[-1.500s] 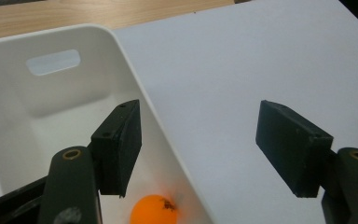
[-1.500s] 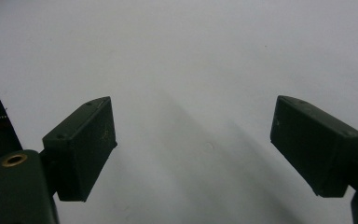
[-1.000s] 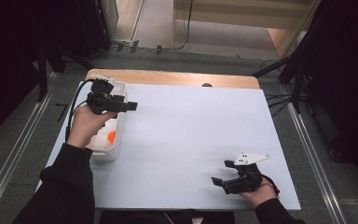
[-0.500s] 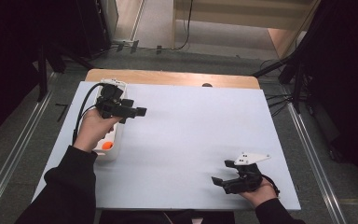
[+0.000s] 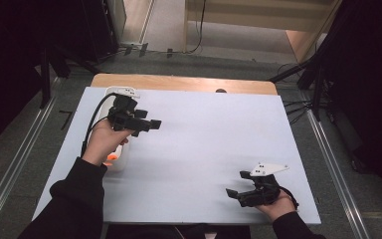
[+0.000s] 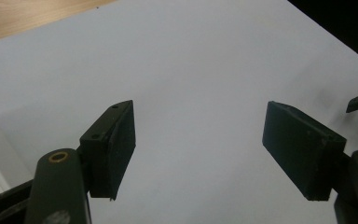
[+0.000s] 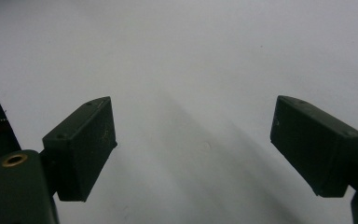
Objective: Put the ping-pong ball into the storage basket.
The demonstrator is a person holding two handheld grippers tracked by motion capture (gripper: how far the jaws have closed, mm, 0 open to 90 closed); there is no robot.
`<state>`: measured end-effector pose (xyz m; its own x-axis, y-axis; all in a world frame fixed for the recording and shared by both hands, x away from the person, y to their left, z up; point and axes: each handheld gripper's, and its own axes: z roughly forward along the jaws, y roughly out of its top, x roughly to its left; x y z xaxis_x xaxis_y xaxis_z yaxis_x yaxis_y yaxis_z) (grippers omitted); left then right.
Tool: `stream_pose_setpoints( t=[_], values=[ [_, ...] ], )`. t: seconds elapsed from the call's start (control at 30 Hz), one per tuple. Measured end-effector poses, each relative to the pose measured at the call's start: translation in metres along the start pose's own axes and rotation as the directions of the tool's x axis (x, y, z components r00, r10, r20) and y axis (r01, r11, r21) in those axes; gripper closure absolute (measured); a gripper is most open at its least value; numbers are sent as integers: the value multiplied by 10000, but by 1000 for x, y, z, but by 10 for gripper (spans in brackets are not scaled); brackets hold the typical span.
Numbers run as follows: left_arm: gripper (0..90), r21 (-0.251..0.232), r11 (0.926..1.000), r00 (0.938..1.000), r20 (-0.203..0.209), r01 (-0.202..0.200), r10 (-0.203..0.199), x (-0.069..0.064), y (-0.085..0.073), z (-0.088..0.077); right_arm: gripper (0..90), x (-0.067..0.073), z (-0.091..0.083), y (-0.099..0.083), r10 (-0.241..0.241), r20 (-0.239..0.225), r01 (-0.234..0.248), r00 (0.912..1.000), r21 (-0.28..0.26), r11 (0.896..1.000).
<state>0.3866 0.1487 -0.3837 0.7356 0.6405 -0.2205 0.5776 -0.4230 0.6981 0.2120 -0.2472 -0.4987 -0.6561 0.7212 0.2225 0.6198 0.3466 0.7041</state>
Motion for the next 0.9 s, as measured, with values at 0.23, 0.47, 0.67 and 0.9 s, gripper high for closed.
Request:
stream_pose_setpoints(
  t=[0.23, 0.47, 0.67, 0.9],
  values=[
    [260, 38, 10000, 9999, 125, -16, 15, -6, -4, 4, 127, 0, 0, 0, -1, -2, 1, 10000, -4, 10000],
    [260, 101, 9999, 9997, 221, -90, 87, -11, -9, 5, 127, 0, 0, 0, -8, -3, 8, 10000, 0, 10000],
    [260, 82, 9997, 9993, 299, -233, 230, -16, -13, 7, 127, 0, 0, 0, -1, 1, 1, 10000, -17, 10000],
    [260, 182, 9994, 9992, 277, -302, 297, -19, -18, 9, 127, 0, 0, 0, 3, 4, -3, 10000, -2, 10000]
  ],
)
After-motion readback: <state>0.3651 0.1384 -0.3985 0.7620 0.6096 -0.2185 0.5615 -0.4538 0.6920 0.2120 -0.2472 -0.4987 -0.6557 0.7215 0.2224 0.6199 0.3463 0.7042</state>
